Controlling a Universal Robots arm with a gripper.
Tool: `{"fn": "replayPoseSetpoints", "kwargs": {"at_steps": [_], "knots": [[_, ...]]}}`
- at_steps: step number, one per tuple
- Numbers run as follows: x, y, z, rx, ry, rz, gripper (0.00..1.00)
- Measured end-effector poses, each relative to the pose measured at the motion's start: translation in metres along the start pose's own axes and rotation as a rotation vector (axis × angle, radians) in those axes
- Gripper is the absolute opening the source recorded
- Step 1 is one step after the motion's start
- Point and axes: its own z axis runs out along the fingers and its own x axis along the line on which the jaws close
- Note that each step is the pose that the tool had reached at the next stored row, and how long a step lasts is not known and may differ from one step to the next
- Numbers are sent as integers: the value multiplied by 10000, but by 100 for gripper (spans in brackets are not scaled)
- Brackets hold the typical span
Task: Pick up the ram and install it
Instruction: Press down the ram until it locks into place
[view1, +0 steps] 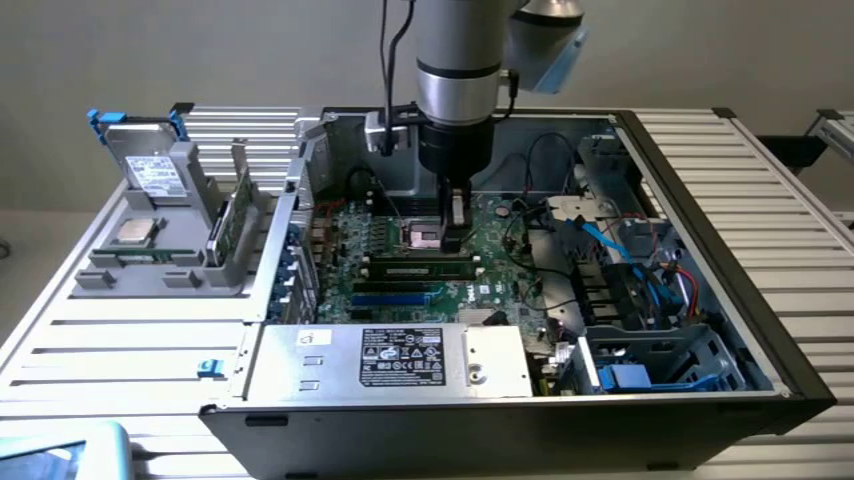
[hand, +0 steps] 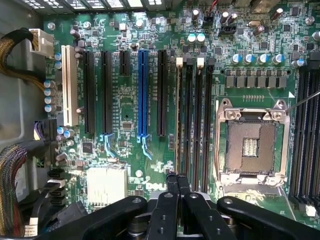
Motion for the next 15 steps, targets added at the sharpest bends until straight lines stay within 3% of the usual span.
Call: {"fn": "replayPoseSetpoints", "kwargs": {"at_steps": [4, 8, 12, 15], "knots": [[8, -5, 45, -74, -32, 25, 11], [9, -34, 87, -78, -130, 55, 11], [22, -47, 123, -80, -191, 90, 11], [21, -48, 158, -85, -280, 132, 11]]}}
